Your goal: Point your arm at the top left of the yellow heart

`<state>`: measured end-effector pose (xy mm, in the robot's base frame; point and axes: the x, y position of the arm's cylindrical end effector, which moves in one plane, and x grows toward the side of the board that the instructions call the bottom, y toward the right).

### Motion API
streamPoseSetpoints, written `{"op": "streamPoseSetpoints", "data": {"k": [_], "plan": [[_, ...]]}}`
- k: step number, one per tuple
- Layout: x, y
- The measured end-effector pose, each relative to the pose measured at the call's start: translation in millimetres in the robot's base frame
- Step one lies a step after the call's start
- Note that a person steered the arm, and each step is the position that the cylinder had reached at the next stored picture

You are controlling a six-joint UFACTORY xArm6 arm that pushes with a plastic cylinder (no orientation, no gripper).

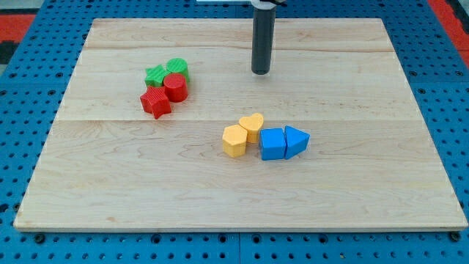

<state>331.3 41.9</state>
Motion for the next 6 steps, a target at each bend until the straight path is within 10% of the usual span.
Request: {"op": "streamPoseSetpoints", "data": {"k": [6], "plan": [[83,-64]]}}
